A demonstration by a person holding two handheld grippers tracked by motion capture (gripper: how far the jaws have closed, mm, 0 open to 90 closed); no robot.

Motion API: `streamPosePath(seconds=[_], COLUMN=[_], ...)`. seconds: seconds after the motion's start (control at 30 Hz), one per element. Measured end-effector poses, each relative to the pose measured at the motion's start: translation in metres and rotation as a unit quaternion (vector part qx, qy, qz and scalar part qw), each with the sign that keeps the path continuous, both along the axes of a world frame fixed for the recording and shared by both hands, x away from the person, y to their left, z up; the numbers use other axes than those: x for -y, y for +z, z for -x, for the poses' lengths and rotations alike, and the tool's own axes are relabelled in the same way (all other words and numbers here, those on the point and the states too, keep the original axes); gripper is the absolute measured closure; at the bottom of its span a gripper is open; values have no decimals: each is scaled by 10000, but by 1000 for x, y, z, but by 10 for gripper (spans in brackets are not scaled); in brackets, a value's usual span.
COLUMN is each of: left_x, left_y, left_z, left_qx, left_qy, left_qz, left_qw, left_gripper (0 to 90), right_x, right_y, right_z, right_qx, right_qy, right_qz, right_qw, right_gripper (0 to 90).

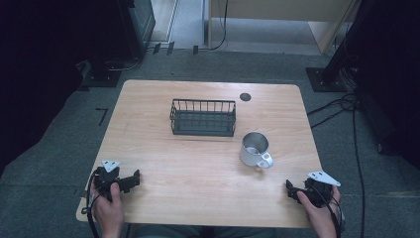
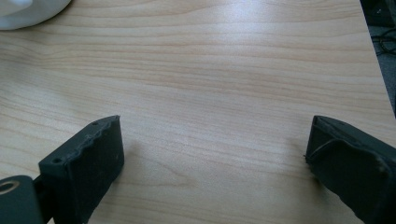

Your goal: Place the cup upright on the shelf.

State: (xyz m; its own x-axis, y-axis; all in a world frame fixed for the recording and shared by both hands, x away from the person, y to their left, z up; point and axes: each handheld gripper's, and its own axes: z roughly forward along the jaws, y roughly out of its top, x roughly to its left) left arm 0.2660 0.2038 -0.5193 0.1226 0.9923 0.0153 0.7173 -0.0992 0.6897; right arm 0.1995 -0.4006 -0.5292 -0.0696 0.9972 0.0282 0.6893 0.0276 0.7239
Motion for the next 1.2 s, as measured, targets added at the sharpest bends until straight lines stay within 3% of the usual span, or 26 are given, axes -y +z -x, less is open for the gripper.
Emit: streamPosePath(seconds=[0.17,0.23,0.3,0.67,1.2], left_x=[0,0,0,0,0], left_y=[0,0,0,0,0], left_z=[0,0,0,0,0], left_qx=[-4,3,0,0,1], left_qy=[-2,3,-2,-1,0], left_qz=[0,1,0,-1,-3], left_qw=[10000,10000,10000,10000,10000], left_gripper=[0,0,0,0,0], right_x=[-2,-5,-6,-24,-57], right_y=[2,8,14,40,71], right_z=[1,3,3,-2,-23], right_qx=[-9,143,204,417,689], right_qy=[-100,-152,-111,142,470], right_qz=[-1,-104,-216,-321,-444], right_qw=[9999,9997,9995,9985,9955], right_gripper=[67,65,39,25,25])
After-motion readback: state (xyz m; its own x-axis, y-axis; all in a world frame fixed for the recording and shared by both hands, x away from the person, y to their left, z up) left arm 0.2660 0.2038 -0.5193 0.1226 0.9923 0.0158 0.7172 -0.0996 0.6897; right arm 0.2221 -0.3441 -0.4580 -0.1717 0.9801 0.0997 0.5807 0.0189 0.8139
